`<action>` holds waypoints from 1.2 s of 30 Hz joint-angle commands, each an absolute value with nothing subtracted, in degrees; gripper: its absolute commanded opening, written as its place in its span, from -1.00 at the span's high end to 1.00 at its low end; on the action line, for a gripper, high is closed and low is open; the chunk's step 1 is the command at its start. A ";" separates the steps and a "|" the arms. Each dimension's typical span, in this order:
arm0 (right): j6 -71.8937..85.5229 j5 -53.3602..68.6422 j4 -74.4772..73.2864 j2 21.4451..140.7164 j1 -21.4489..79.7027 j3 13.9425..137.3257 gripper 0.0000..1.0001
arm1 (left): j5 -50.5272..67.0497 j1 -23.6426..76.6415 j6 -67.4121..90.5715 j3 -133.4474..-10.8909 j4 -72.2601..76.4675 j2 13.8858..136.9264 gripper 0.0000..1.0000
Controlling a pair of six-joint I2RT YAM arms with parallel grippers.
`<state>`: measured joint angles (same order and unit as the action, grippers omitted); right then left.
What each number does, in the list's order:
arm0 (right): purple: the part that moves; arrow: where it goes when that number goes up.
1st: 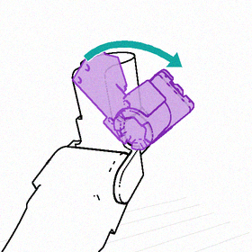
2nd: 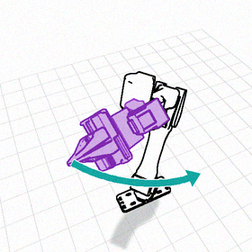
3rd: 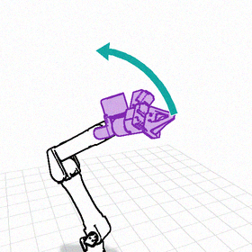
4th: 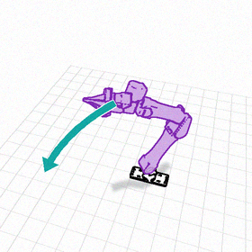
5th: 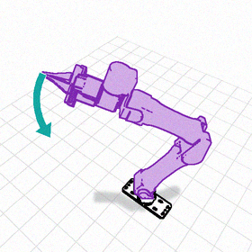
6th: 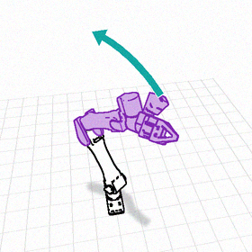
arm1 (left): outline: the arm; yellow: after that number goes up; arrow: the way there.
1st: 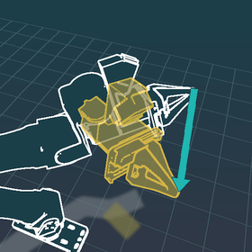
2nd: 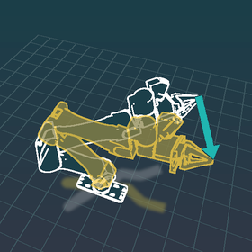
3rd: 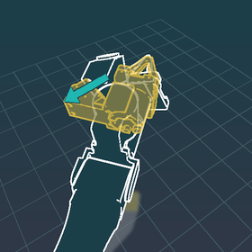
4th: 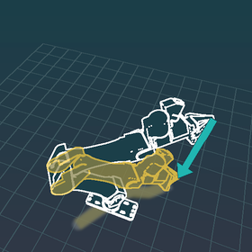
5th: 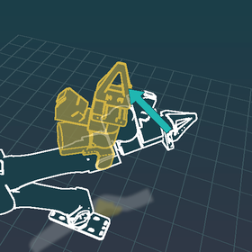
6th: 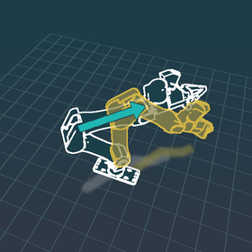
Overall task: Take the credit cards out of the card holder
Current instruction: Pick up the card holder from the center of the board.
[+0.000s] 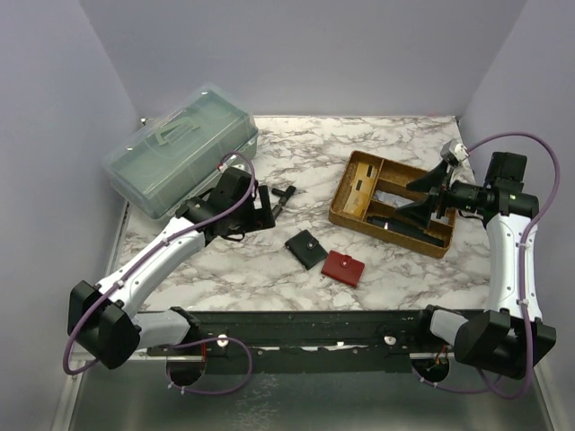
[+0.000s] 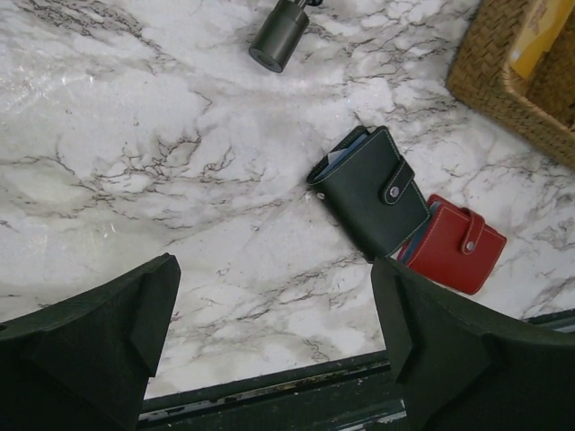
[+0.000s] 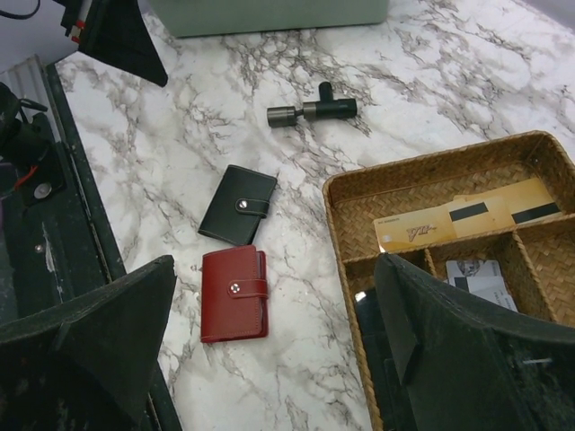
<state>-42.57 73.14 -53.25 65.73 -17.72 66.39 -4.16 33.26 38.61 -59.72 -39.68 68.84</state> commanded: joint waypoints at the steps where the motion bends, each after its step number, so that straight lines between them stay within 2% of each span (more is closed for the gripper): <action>1: -41.27 72.66 -53.83 65.95 -17.76 65.52 -1.00 | -8.48 34.72 41.30 -61.43 -44.34 71.41 -0.90; 4: -39.87 73.38 -52.74 66.99 -17.78 65.61 -1.00 | -9.83 35.49 41.99 -61.04 -43.54 73.26 -0.88; 10: -38.77 73.79 -51.11 69.07 -17.81 65.12 -1.00 | -1.71 38.34 33.02 -62.63 -36.96 78.83 -0.60; 13: -38.87 74.08 -50.22 69.53 -17.68 63.74 -1.00 | 2.55 40.92 29.89 -61.72 -33.89 80.53 -0.55; 16: -41.13 73.20 -52.08 69.03 -17.60 63.19 -1.00 | 2.10 42.53 29.66 -60.46 -32.21 82.80 -0.54; 22: -50.02 70.03 -58.51 68.32 -15.28 62.64 -1.00 | -1.59 42.52 45.30 -57.19 -29.92 86.09 -0.50; 28: -50.62 72.25 -57.92 68.59 -14.23 61.17 -1.00 | 3.36 42.35 65.26 -45.87 -10.11 84.08 -0.45; 30: -50.28 73.03 -57.15 68.79 -13.67 60.20 -1.00 | 3.20 42.27 68.16 -42.81 -4.50 84.14 -0.37; 36: -50.97 73.99 -55.41 69.74 -12.17 58.10 -1.00 | 0.49 42.09 74.21 -37.69 -0.48 84.24 -0.31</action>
